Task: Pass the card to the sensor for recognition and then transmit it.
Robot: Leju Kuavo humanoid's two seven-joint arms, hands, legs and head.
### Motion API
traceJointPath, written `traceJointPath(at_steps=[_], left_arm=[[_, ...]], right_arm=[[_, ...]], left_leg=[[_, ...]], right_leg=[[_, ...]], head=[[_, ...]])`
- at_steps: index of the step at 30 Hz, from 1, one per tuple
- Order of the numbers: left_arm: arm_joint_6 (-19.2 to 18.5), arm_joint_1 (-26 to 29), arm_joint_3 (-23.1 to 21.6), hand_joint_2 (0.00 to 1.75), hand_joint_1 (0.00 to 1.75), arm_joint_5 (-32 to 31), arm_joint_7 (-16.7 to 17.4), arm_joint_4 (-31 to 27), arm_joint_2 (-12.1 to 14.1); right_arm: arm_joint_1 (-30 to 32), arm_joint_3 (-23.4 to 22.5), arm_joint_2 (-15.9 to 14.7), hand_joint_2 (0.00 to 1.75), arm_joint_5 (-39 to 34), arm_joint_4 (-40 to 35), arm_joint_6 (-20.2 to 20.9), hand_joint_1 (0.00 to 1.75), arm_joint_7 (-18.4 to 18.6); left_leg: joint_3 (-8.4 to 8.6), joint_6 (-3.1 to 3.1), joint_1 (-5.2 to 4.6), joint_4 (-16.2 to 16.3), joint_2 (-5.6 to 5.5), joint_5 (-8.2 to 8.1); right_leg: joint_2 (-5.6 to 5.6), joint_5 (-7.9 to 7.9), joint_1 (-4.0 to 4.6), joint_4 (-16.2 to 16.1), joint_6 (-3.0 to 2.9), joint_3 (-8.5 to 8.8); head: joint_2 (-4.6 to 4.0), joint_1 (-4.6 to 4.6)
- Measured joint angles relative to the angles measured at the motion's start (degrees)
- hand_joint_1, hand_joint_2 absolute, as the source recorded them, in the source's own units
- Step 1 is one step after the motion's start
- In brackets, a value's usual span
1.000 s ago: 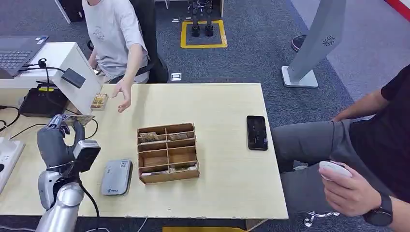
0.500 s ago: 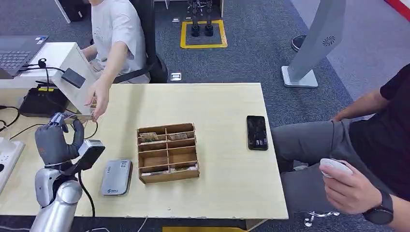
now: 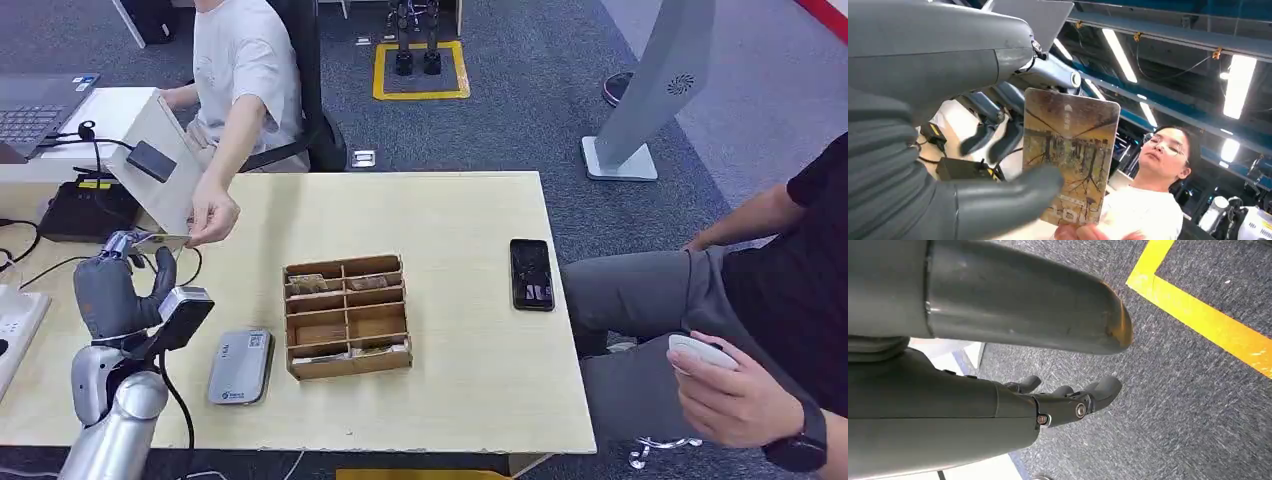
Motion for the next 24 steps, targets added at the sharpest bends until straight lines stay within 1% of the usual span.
traceJointPath(at_steps=[8, 13, 15, 17, 19, 21, 24], left_arm=[[-0.7, -0.3, 0.0, 1.75, 0.0, 1.2, 0.3, 0.2, 0.0], [-1.9, 0.0, -0.3, 1.75, 0.0, 0.6, 1.6, 0.2, -0.1], [-4.5, 1.0, -1.1, 1.75, 0.0, 1.1, 1.3, -0.7, 0.0], [-8.6, 3.0, -2.2, 1.75, 0.0, 2.9, -0.2, -3.1, 0.6], [-13.3, 6.2, -3.9, 1.75, 0.0, 4.4, -2.0, -7.1, 1.6], [-16.8, 9.2, -5.9, 1.75, 0.0, 4.4, -2.8, -11.4, 2.9], [-19.8, 12.3, -9.2, 1.75, 0.0, 2.3, -3.1, -16.8, 5.3]], right_arm=[[-0.1, 0.0, 0.0, 0.0, -0.1, 0.0, -0.1, 0.0, 0.2], [-0.1, 0.0, 0.0, 0.0, -0.6, 0.0, -0.3, 0.0, 0.3], [0.0, -0.1, 0.0, 0.0, -0.7, 0.0, -0.4, 0.0, 0.2], [0.0, -0.4, 0.0, 0.0, -1.2, 0.0, -0.4, 0.0, -0.1], [0.2, -0.7, 0.0, 0.0, -1.4, 0.0, -0.6, 0.0, -0.2], [0.3, -1.1, 0.0, 0.0, -1.6, 0.0, -0.6, 0.0, 0.0], [0.4, -1.5, 0.0, 0.0, -1.6, 0.0, -0.5, 0.0, 0.1]], left_leg=[[0.0, 0.0, 0.0, 0.0, 0.0, 0.0], [-0.01, 0.0, 0.0, 0.0, 0.0, 0.0], [-0.02, 0.0, 0.0, 0.0, 0.01, 0.0], [-0.02, 0.0, 0.0, 0.0, 0.04, -0.01], [-0.03, -0.01, 0.0, 0.0, 0.08, -0.05], [-0.05, 0.0, 0.0, 0.0, 0.08, -0.07], [-0.09, 0.02, 0.0, 0.0, 0.06, -0.09]], right_leg=[[0.0, 0.0, 0.0, 0.0, 0.0, 0.0], [0.0, 0.0, 0.0, 0.0, 0.0, 0.0], [0.0, 0.0, 0.0, 0.0, 0.0, 0.0], [0.04, -0.01, 0.0, 0.0, 0.0, -0.01], [0.09, -0.04, 0.0, 0.0, 0.01, -0.04], [0.1, -0.07, 0.0, 0.0, 0.04, -0.06], [0.08, -0.08, 0.0, 0.0, 0.06, -0.08]], head=[[-0.02, 0.0], [-0.02, 0.0], [-0.02, 0.0], [-0.02, 0.0], [0.0, -0.02], [-0.02, 0.0], [-0.02, 0.0]])
